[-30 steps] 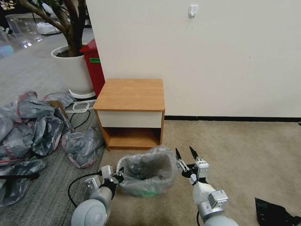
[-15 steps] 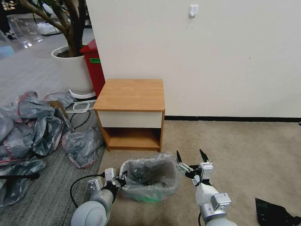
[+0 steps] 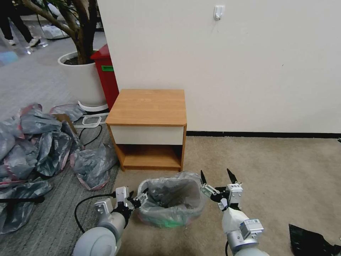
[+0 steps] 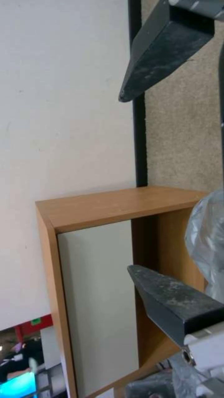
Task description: Pick up the garbage bag from the table and place it over the trash can.
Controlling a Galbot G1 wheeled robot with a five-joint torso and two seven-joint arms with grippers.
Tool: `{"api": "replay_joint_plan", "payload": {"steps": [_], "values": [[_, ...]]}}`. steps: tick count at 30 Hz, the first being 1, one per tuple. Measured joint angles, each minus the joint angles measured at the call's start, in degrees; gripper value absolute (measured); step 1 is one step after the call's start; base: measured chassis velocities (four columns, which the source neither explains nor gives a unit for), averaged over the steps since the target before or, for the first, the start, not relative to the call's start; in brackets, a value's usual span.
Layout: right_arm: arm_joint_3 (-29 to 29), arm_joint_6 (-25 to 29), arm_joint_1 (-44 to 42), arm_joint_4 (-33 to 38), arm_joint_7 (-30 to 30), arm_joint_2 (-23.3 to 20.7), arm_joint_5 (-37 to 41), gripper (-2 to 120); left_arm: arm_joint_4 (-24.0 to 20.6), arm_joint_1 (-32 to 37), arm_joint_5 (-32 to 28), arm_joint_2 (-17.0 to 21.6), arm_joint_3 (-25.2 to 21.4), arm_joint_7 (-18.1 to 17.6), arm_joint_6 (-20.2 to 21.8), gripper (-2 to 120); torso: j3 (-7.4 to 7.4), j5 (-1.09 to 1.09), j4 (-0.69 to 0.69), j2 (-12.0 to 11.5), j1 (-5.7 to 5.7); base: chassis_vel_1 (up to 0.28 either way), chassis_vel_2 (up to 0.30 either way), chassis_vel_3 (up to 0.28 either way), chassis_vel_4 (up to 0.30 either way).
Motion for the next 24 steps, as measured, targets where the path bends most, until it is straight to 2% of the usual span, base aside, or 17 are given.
{"api": "replay_joint_plan", "payload": {"steps": [1,2,4,6,7,8,9,11,12,14,16,24], "values": [[0.0,0.0,0.0,0.0,0.0,0.0,0.0,100,0.0,0.0,0.0,0.0,0.0,0.0,0.0,88,0.0,0.0,0.0,0.0,0.0,0.0,0.0,0.0,0.0],[0.4,0.1,-0.2,0.0,0.0,-0.1,0.2,100,-1.0,0.7,2.2,0.2,-0.6,0.6,-2.1,95,0.0,0.0,0.0,0.0,0.0,0.0,0.0,0.0,0.0],[1.1,0.2,-0.5,0.0,-0.1,-0.2,1.0,100,-2.5,2.3,8.5,0.5,-2.7,4.4,-5.9,99,0.0,0.01,0.0,0.0,0.0,0.0,0.0,0.0,0.0],[1.2,0.3,-0.5,0.0,-0.1,-0.2,1.2,100,-2.7,2.7,10.3,0.6,-3.2,5.3,-7.2,99,0.0,0.01,0.0,0.0,0.0,0.0,0.0,0.0,0.0],[2.0,0.7,-0.8,-0.2,-0.1,-0.2,1.8,100,-3.0,4.3,17.2,0.9,-5.3,8.2,-12.8,100,0.0,0.01,0.0,0.0,0.0,0.0,0.0,0.0,0.0],[2.6,1.1,-0.9,-0.3,-0.1,0.0,2.0,100,-3.3,5.5,21.0,1.0,-7.3,9.5,-17.2,100,0.0,-0.01,0.0,0.0,0.0,0.0,0.0,0.0,0.0],[2.6,1.1,-0.9,-0.3,-0.1,0.0,2.0,100,-3.3,5.5,21.0,1.0,-7.3,9.5,-17.2,100,0.0,-0.01,0.0,0.0,0.0,0.0,0.0,0.0,0.0],[3.6,1.8,-1.4,-0.3,-0.2,0.5,2.1,100,-4.1,8.0,25.3,1.0,-11.3,10.8,-23.8,100,-0.01,0.01,0.0,0.0,0.0,0.0,0.0,0.0,0.0],[4.0,2.0,-1.6,-0.3,-0.2,0.7,2.1,100,-4.5,9.0,26.1,0.8,-13.0,11.4,-25.8,100,0.0,-0.01,0.0,0.0,0.0,0.0,0.0,0.0,0.0],[4.1,2.0,-1.6,-0.3,-0.2,0.7,2.1,100,-4.6,9.2,26.2,0.7,-13.3,11.6,-26.1,100,0.0,-0.01,0.0,0.0,0.0,0.0,0.0,0.0,0.0],[5.3,2.7,-1.6,-0.3,-0.8,1.3,2.1,100,-5.8,12.0,27.2,-0.8,-17.7,13.7,-29.6,100,0.0,0.01,0.01,0.0,0.0,0.0,0.0,0.0,0.0],[7.1,5.3,-3.2,-0.5,-2.3,2.1,1.6,100,-6.9,18.0,28.7,-2.9,-21.0,15.8,-32.7,100,-0.01,0.03,0.01,0.0,0.0,0.0,0.0,0.0,0.0]]}}
